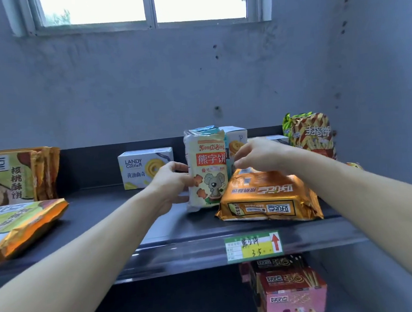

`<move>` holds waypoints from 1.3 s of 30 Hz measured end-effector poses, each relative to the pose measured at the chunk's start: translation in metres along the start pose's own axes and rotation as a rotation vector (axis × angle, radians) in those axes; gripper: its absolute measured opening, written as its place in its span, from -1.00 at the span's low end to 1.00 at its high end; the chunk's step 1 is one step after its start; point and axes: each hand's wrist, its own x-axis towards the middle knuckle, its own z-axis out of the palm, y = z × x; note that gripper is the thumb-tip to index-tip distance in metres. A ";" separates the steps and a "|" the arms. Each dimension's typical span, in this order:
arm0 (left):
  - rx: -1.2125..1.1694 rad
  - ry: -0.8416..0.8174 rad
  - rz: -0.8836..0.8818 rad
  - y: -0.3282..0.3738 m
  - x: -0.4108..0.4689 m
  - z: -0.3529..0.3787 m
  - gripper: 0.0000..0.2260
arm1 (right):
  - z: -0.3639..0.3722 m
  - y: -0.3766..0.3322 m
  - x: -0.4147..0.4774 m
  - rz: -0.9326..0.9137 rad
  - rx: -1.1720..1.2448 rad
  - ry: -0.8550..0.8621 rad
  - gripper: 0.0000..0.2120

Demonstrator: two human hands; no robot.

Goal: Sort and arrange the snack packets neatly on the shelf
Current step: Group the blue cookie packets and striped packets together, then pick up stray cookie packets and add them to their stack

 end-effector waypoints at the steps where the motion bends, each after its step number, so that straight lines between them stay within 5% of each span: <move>1: 0.002 -0.006 -0.002 0.000 0.000 0.000 -0.69 | -0.003 0.002 -0.001 0.005 -0.009 -0.001 -0.67; 10: 0.015 -0.060 -0.009 0.002 0.001 0.003 -0.60 | -0.023 0.025 -0.008 0.055 -0.103 0.170 -0.74; 18: 0.020 -0.051 0.009 0.000 0.003 0.004 -0.74 | -0.081 0.061 -0.026 0.194 0.074 0.388 -0.77; 28: 0.036 0.000 -0.018 0.005 -0.004 0.016 -0.73 | -0.061 0.060 -0.038 0.154 -0.038 0.104 -0.66; 39: 0.040 0.044 -0.032 0.006 -0.011 0.020 -0.69 | -0.041 0.042 -0.054 0.422 -0.015 -0.143 -0.26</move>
